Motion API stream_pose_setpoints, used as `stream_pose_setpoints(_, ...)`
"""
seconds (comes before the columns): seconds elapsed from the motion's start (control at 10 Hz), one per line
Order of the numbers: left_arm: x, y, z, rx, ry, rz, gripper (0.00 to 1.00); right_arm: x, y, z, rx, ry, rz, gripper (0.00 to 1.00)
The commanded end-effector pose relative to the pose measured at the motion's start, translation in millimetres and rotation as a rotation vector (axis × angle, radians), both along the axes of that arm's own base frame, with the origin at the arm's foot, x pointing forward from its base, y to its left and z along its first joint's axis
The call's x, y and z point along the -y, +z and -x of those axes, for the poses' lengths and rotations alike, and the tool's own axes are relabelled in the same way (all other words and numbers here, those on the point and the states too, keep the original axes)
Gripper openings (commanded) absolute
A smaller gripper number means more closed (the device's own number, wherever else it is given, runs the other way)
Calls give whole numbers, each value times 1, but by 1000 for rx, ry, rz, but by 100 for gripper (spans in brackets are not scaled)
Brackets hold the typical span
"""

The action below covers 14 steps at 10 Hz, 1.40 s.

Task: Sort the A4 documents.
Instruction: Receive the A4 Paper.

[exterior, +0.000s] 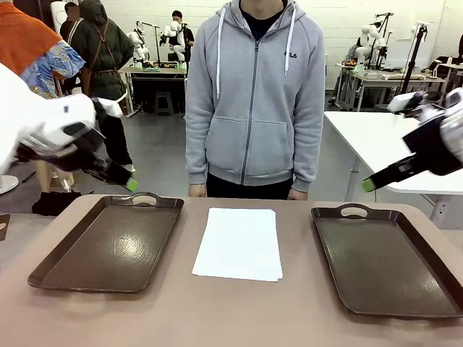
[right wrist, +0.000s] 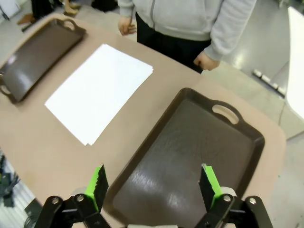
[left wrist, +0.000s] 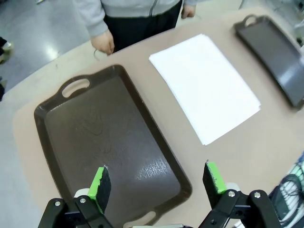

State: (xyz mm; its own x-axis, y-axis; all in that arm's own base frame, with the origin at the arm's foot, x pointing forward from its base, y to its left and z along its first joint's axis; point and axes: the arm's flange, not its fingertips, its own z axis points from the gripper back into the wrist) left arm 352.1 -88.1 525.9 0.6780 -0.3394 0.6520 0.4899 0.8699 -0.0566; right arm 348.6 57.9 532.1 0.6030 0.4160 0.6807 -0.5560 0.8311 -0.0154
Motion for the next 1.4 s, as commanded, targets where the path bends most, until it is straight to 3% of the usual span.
stream_pose_setpoints(0.0, -39, -41, 76, 7, -18, 77, 100, 25, -35, 61, 5, 39, -1, 100)
stream_pose_setpoints(0.4, -54, -61, 68, -70, -30, 119, 100, 36, -37, 58, -14, 147, -83, 100)
stream_pose_setpoints(0.7, -54, -61, 71, -84, -65, 190, 100, 45, -39, 56, -33, 158, -129, 100)
stream_pose_setpoints(1.3, -44, -68, 74, -108, -68, 148, 100, 45, -49, 51, -63, 155, -122, 100)
